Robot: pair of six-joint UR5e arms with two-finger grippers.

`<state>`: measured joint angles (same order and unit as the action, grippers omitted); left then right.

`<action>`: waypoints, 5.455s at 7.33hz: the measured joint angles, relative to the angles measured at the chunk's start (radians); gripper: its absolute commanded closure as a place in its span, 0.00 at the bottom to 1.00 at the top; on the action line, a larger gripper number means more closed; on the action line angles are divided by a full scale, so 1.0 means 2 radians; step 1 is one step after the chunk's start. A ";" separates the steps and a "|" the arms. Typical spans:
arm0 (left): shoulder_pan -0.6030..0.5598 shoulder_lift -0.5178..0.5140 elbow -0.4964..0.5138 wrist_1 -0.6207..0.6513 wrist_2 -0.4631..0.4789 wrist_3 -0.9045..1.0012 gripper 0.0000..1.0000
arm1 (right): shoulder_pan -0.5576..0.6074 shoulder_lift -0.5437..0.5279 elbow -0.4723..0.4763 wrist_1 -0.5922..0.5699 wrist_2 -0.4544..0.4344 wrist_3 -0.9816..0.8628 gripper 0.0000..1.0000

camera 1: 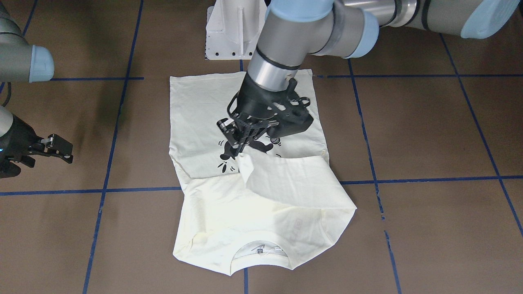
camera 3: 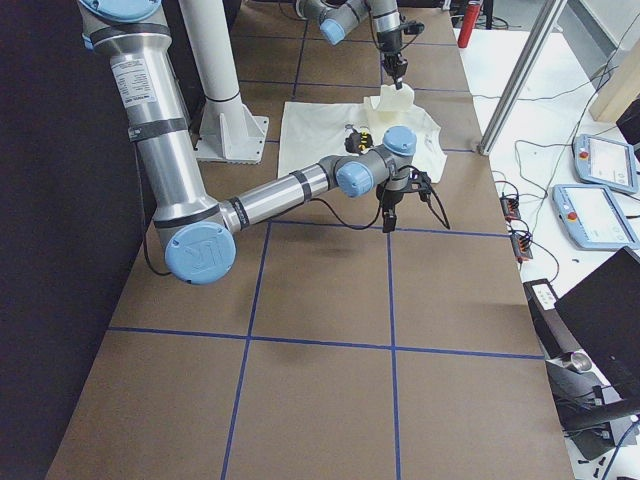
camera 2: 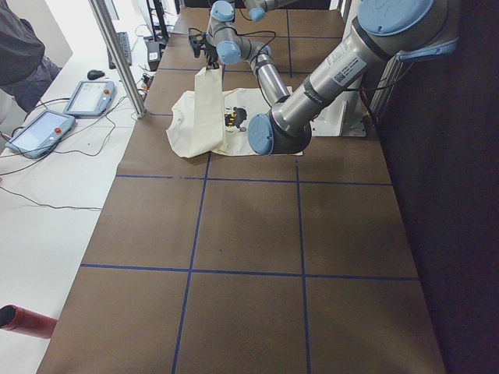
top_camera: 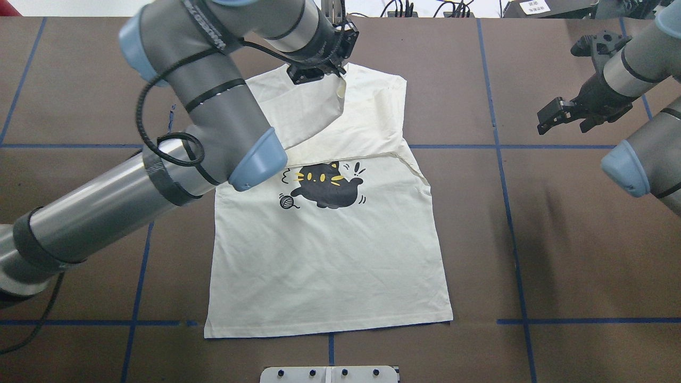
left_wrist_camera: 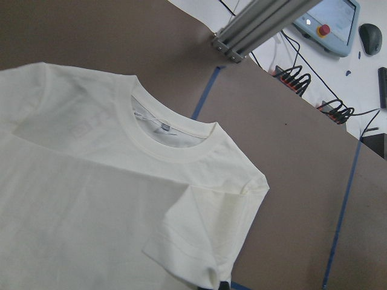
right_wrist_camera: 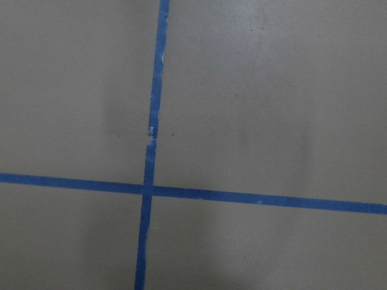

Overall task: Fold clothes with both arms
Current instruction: 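Grasp the other sleeve with the left gripper and fold it across the body, then release the sleeve with the left gripper while the right gripper moves to the shirt side, then move both grippers to the hem corners nearest the robot and grasp them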

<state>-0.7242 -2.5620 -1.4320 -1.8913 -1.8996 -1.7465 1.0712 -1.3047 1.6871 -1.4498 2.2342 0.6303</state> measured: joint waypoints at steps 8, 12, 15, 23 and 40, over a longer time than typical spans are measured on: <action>0.104 -0.006 0.110 -0.158 0.118 0.027 0.00 | -0.006 0.004 0.005 0.001 0.000 0.012 0.00; 0.083 0.155 -0.137 0.025 0.061 0.160 0.00 | -0.142 -0.019 0.083 0.084 -0.079 0.226 0.00; 0.081 0.266 -0.251 0.082 0.059 0.238 0.00 | -0.289 -0.046 0.132 0.120 -0.199 0.379 0.00; 0.080 0.281 -0.271 0.087 0.059 0.244 0.00 | -0.436 -0.096 0.167 0.107 -0.293 0.446 0.51; 0.284 0.416 -0.296 0.030 0.121 -0.066 0.16 | -0.428 -0.086 0.204 0.114 -0.284 0.446 1.00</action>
<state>-0.1566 -1.7302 -2.0245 -1.8313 -1.6575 -1.8781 0.2162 -1.4775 2.0946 -1.2226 1.6658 1.5233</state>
